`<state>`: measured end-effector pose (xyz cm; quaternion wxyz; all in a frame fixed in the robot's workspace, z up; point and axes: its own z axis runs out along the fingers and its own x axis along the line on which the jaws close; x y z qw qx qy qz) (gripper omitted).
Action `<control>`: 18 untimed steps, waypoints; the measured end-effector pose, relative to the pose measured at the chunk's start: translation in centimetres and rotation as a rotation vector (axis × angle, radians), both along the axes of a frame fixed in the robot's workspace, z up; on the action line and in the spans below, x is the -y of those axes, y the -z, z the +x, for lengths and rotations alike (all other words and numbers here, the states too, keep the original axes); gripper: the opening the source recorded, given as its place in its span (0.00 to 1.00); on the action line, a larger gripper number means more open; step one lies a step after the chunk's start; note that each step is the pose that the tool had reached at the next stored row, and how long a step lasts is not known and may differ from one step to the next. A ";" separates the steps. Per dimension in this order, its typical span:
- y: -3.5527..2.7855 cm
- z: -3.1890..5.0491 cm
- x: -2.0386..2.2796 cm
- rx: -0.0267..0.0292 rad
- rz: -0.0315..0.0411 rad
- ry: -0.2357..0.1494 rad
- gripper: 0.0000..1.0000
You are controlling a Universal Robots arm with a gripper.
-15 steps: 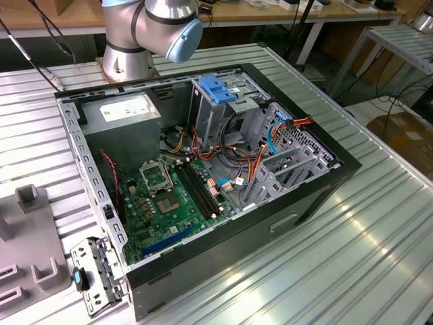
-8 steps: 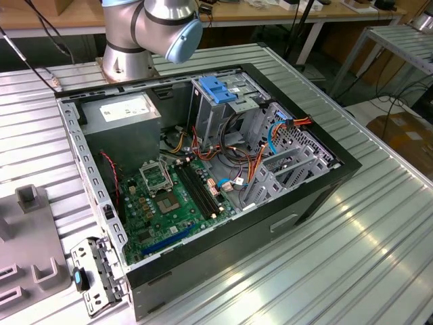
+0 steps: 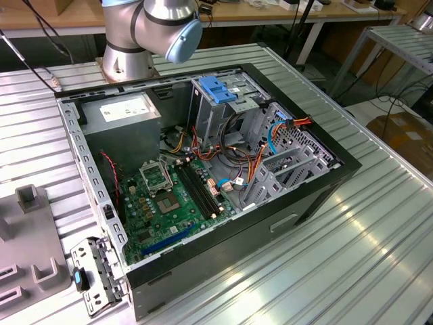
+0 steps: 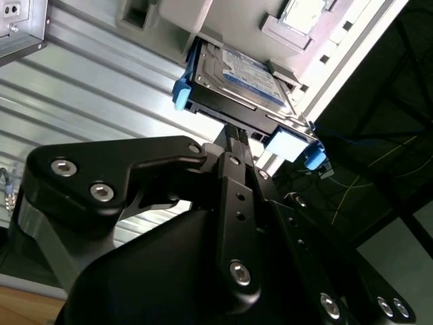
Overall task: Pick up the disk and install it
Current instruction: 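Reach for the disk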
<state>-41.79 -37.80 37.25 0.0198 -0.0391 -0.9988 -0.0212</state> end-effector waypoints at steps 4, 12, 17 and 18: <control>0.01 -1.22 0.01 -0.0001 -0.0001 0.000 0.11; 0.02 -1.26 0.00 -0.0001 0.0000 0.000 0.11; 0.02 -1.28 0.00 -0.0001 0.0000 0.000 0.11; 0.02 -1.36 0.00 -0.0001 0.0000 0.000 0.11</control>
